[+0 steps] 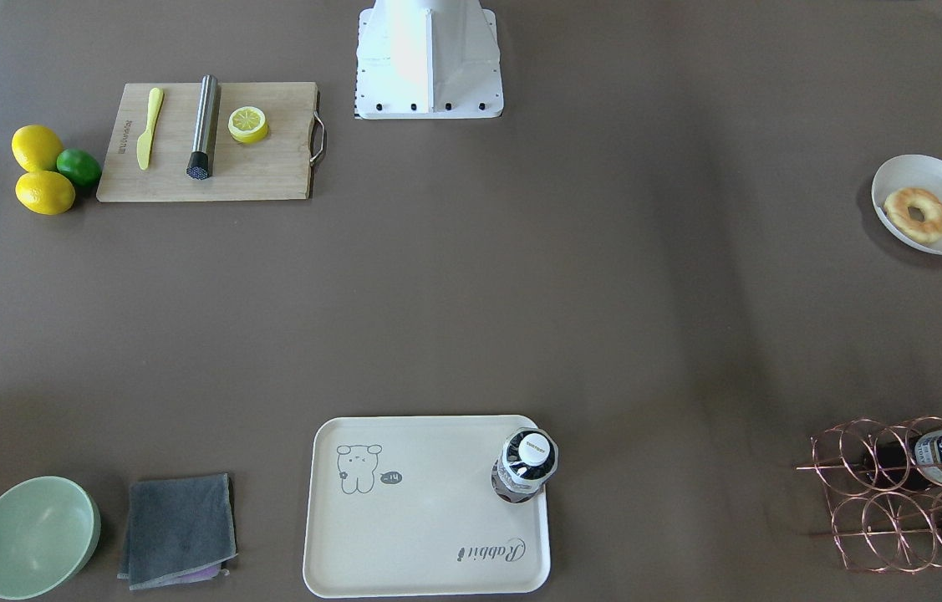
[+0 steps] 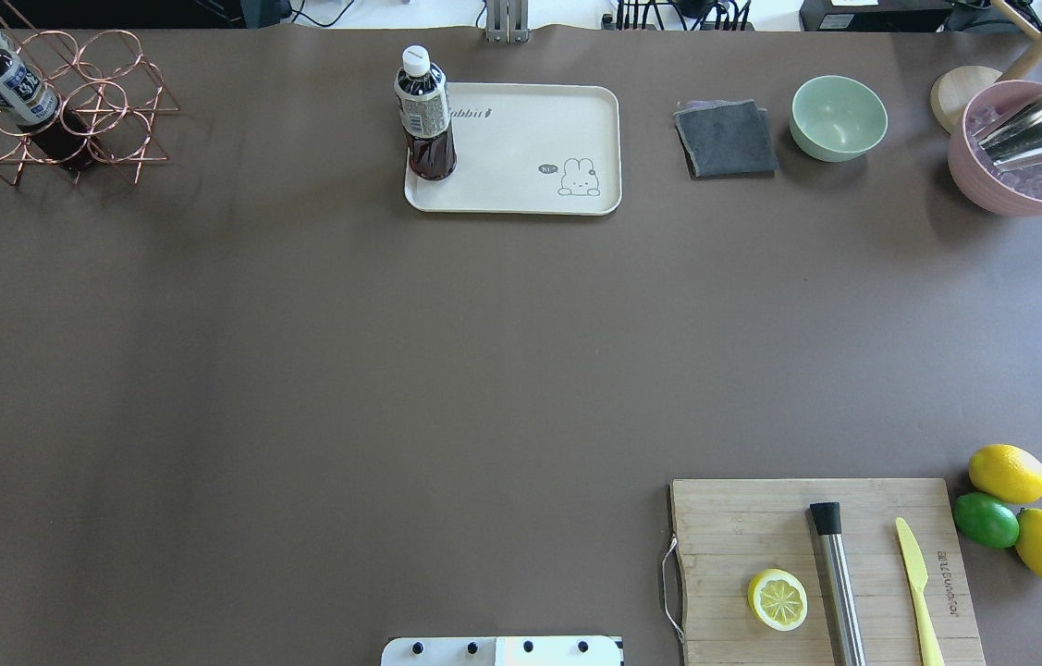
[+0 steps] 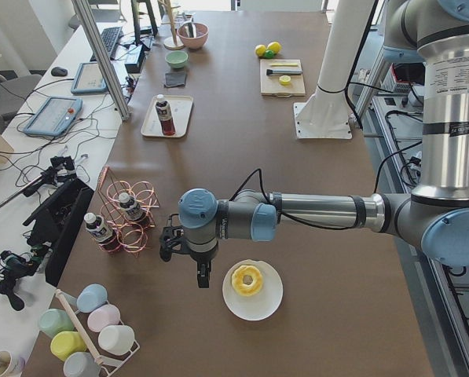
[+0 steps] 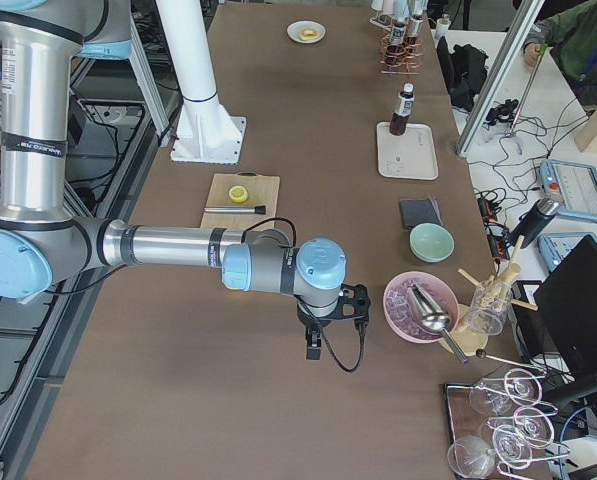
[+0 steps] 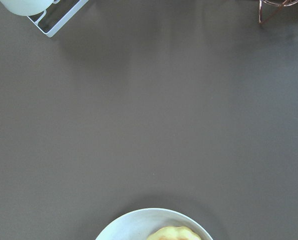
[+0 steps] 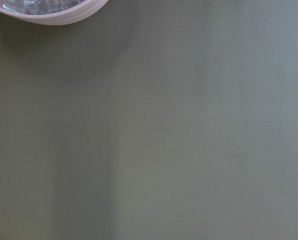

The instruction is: Place donut on tray

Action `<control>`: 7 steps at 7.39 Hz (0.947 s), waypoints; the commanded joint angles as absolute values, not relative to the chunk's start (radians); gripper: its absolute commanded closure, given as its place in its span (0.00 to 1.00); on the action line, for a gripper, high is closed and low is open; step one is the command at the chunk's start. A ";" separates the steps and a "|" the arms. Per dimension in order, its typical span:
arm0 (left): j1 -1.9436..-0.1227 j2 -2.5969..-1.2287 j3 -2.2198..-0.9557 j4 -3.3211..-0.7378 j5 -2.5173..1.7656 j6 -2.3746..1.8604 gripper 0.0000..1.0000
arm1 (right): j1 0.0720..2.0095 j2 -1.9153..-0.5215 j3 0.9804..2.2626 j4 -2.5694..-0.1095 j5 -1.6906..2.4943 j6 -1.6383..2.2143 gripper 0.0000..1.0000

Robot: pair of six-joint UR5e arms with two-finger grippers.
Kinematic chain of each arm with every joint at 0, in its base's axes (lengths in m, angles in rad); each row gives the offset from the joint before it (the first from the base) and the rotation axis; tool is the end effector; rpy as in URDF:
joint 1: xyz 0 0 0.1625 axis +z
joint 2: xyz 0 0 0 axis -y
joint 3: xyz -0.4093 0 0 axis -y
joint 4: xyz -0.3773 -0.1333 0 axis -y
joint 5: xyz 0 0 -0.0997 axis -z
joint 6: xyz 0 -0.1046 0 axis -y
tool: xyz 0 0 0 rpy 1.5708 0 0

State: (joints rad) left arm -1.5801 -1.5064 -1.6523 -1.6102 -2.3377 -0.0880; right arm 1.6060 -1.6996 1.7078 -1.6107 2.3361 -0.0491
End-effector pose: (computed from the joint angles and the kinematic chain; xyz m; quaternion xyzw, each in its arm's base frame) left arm -0.0649 -0.4541 0.6341 0.0115 0.3747 -0.0345 0.9264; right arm 0.0757 -0.4196 0.6439 0.0010 -0.3736 -0.0005 0.9276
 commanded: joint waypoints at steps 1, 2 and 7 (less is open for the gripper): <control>-1.580 -1.509 -1.655 -1.611 -2.336 -0.087 0.01 | 1.606 -1.698 1.707 -1.611 2.336 -0.049 0.00; -1.580 -1.512 -1.658 -1.611 -2.336 -0.087 0.01 | 1.606 -1.700 1.707 -1.611 2.336 -0.049 0.00; -1.580 -1.516 -1.660 -1.672 -2.339 -0.097 0.01 | 1.606 -1.700 1.706 -1.612 2.338 -0.049 0.00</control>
State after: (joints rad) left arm -1.5800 -1.5096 -1.6520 -1.6614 -2.3357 -0.0917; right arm 1.6061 -1.6992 1.7055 -1.6113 2.3363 -0.0491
